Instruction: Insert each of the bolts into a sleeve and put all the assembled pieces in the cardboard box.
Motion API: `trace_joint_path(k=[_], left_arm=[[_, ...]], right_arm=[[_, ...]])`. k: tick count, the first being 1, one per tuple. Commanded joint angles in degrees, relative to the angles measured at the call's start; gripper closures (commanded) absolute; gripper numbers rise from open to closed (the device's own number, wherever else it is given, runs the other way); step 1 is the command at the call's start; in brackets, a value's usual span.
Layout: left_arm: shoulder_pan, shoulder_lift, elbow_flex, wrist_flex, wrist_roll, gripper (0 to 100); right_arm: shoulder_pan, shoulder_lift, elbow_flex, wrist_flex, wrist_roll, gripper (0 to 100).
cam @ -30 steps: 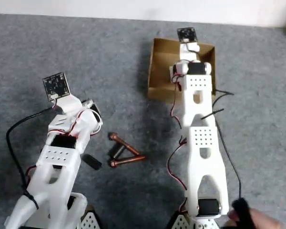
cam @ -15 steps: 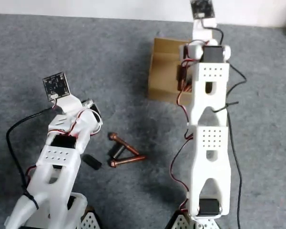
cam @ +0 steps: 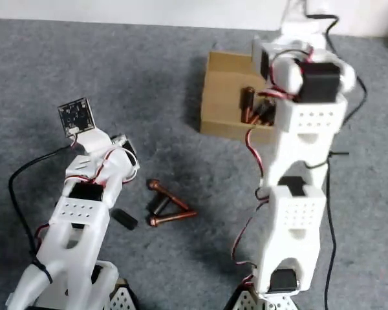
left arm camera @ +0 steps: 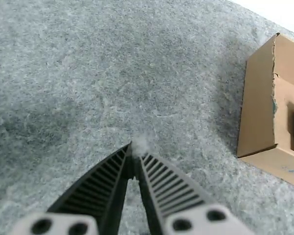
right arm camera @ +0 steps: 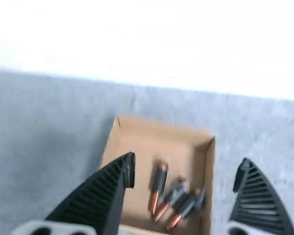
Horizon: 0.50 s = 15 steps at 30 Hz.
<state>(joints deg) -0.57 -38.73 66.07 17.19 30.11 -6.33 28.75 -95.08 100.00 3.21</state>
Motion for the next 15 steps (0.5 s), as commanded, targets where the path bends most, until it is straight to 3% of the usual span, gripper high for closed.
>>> trace_joint_path(k=[1,10,15], left_arm=[[1.27,-0.22,-2.07,-1.14,-2.73,99],[3.74,-3.30,-0.31,-0.26,-9.85,99],[4.00,-17.71,-0.48,12.57,-13.45,99]], right_arm=[[1.19,-10.59,-5.76,1.27,-0.88,70.0],[1.19,-31.60,-0.31,1.27,-0.79,70.0],[0.92,-48.22,23.25,1.10,-0.97,70.0]])
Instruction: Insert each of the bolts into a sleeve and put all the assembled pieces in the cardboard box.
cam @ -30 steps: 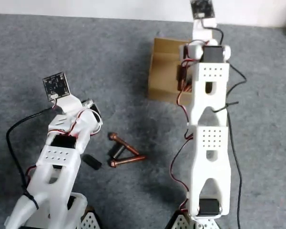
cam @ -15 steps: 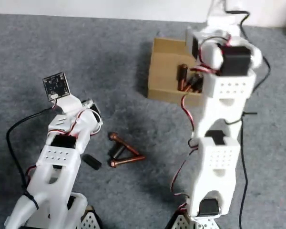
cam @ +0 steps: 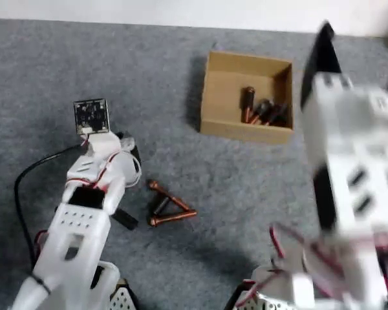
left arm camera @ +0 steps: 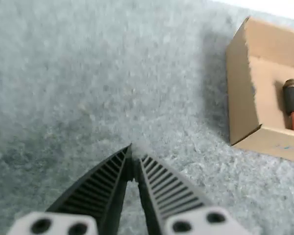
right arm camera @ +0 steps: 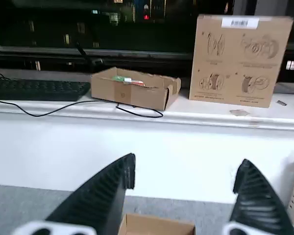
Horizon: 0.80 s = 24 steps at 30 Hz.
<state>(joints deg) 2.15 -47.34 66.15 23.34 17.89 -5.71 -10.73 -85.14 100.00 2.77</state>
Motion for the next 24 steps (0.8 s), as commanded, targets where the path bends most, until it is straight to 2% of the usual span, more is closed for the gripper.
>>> trace_joint_path(k=[1,8,12,18,22,24], left_arm=[[1.27,-12.79,-0.57,9.14,-1.23,99],[1.01,-37.58,-1.19,29.01,-1.41,99],[1.19,-46.64,2.95,41.41,-5.45,99],[0.92,-57.98,8.48,50.37,-5.71,99],[0.92,-57.19,8.84,53.10,-5.80,99],[0.92,-56.92,10.33,53.01,-5.80,99]], right_arm=[[0.31,-12.26,18.59,1.10,-0.44,70.0],[0.22,-33.19,50.86,0.75,-0.35,70.0],[0.22,-40.66,69.14,0.13,-0.35,70.0],[0.22,-54.20,97.19,-9.80,-0.35,70.0],[0.22,-68.00,114.86,-18.95,-0.18,70.0],[0.22,-74.59,122.15,-23.52,2.46,70.0]])
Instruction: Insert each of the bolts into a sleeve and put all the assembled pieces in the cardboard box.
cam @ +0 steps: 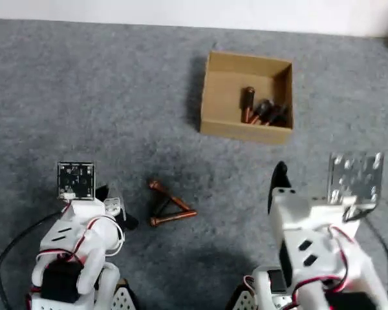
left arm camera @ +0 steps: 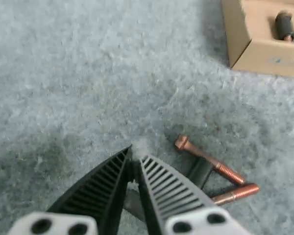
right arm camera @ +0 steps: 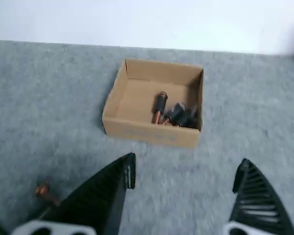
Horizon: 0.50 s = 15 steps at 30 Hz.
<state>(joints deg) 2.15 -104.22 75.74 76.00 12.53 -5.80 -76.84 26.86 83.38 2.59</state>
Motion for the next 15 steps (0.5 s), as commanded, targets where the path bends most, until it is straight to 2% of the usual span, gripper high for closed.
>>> trace_joint_path(k=[1,6,13,15], left_arm=[[1.19,-0.04,2.15,0.35,-0.44,99],[-0.22,-0.04,5.49,-1.14,-0.18,99],[-3.30,0.04,5.58,-3.43,0.09,99],[-3.12,0.31,5.58,-3.69,0.09,99]], right_arm=[[0.22,-11.30,13.67,-8.84,4.75,70.0],[-3.74,-14.29,28.88,-15.34,9.23,70.0],[-6.37,-6.02,45.85,-25.98,9.05,70.0],[-8.04,-5.49,49.63,-28.62,6.07,70.0]])
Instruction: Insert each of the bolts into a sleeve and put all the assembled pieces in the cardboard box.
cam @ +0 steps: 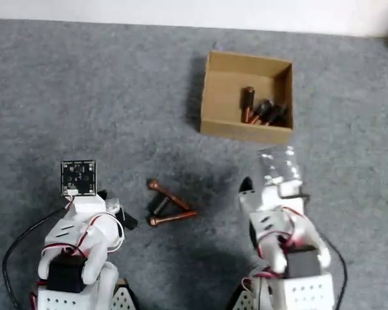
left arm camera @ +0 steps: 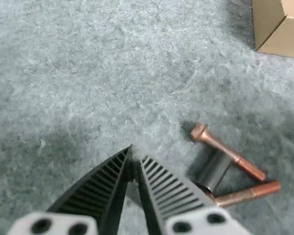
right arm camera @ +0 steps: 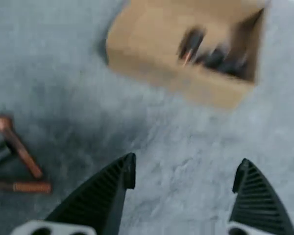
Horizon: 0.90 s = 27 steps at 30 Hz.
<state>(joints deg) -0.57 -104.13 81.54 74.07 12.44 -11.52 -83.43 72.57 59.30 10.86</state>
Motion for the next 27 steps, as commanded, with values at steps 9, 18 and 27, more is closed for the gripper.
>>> trace_joint_path(k=[9,18,27], left_arm=[[2.77,0.40,-1.71,-5.27,0.18,99],[11.47,4.26,-5.41,-7.47,4.48,99],[16.22,37.85,-15.25,-20.66,12.40,99]], right_arm=[[-4.35,1.19,10.07,-9.98,-6.77,70.0],[-4.35,1.19,11.91,-10.07,-6.51,70.0],[-4.26,1.19,15.69,-14.46,-6.42,70.0]])
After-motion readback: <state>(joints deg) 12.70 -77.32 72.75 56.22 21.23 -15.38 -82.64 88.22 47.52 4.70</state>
